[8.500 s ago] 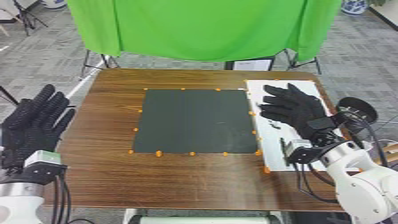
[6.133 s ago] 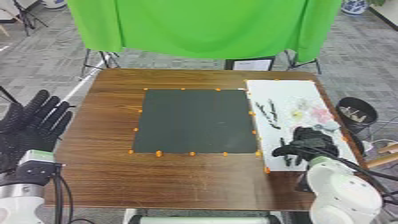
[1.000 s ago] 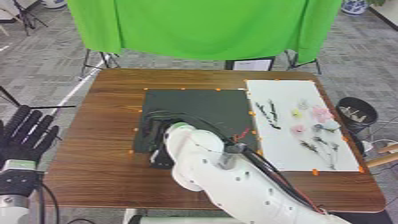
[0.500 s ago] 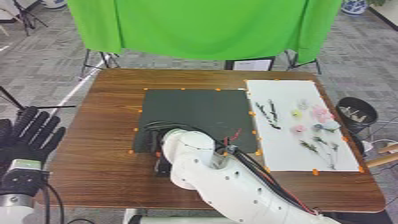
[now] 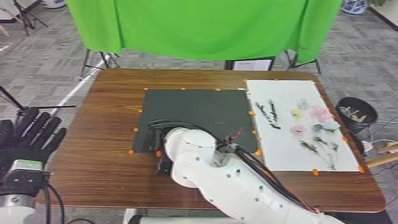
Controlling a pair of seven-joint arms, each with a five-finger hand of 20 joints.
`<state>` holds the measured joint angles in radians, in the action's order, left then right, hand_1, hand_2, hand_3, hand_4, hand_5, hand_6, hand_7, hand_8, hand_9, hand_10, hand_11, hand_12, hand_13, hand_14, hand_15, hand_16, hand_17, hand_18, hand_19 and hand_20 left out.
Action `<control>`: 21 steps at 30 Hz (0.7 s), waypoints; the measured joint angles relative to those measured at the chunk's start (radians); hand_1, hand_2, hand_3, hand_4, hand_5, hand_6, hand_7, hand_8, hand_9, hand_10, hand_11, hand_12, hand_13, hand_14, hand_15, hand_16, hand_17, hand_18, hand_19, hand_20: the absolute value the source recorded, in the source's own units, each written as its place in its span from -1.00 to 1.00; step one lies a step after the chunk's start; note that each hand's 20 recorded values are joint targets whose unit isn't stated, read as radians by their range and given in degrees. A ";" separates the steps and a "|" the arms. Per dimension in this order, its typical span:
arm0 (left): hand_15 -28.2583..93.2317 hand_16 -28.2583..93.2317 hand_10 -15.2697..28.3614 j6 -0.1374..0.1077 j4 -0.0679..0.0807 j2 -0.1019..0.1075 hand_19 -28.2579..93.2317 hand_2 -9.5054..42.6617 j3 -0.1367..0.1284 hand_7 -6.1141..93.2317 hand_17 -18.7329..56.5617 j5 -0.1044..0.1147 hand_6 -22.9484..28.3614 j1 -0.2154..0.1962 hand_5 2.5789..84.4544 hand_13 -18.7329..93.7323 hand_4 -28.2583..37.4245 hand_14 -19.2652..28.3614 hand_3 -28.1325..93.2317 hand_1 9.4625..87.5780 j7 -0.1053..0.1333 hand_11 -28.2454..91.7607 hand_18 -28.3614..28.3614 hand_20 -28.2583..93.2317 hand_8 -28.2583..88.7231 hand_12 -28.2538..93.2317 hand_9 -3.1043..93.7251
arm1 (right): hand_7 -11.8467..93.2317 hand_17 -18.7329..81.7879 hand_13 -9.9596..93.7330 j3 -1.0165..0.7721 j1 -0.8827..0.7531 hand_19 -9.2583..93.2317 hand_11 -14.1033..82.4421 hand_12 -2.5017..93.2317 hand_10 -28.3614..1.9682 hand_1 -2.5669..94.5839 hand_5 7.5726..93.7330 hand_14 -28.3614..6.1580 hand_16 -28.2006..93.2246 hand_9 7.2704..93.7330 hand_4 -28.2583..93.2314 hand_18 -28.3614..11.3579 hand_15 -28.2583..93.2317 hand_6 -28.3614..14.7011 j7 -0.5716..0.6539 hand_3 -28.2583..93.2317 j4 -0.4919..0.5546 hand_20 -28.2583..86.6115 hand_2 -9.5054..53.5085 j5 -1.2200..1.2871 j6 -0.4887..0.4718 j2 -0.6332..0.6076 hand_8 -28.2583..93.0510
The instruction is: Arrange flowers
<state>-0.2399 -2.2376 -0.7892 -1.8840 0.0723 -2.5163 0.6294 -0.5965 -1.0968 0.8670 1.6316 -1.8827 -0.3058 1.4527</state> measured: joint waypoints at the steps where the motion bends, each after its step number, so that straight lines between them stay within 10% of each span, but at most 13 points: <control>1: 0.04 -0.65 0.39 0.001 0.000 0.000 0.03 -0.13 -0.001 -0.64 -0.66 0.000 0.23 0.000 0.03 -0.19 -1.00 0.47 0.66 -0.54 0.000 -0.20 0.47 -0.38 -0.65 -0.36 -0.16 | -0.51 0.23 0.47 0.001 0.002 1.00 0.10 0.22 -0.33 -0.34 0.05 -0.43 0.23 0.45 -0.55 -0.94 0.71 0.18 0.003 0.96 0.001 0.31 -0.27 0.003 -0.001 -0.002 -0.74; 21: 0.04 -0.65 0.39 0.008 -0.001 -0.008 0.03 -0.13 -0.030 -0.64 -0.66 0.004 0.23 -0.022 0.03 -0.19 -1.00 0.47 0.66 -0.54 0.026 -0.20 0.47 -0.38 -0.65 -0.36 -0.16 | -0.52 0.23 0.47 -0.010 0.013 1.00 0.11 0.19 -0.35 -0.35 0.08 -0.43 0.22 0.46 -0.57 -0.95 0.70 0.18 0.010 0.96 0.046 0.29 -0.25 0.028 -0.041 -0.061 -0.74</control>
<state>-0.2320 -2.2384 -0.7973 -1.9139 0.0761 -2.5383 0.6553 -0.6061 -1.0840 0.8771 1.6776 -1.8542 -0.3467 1.3916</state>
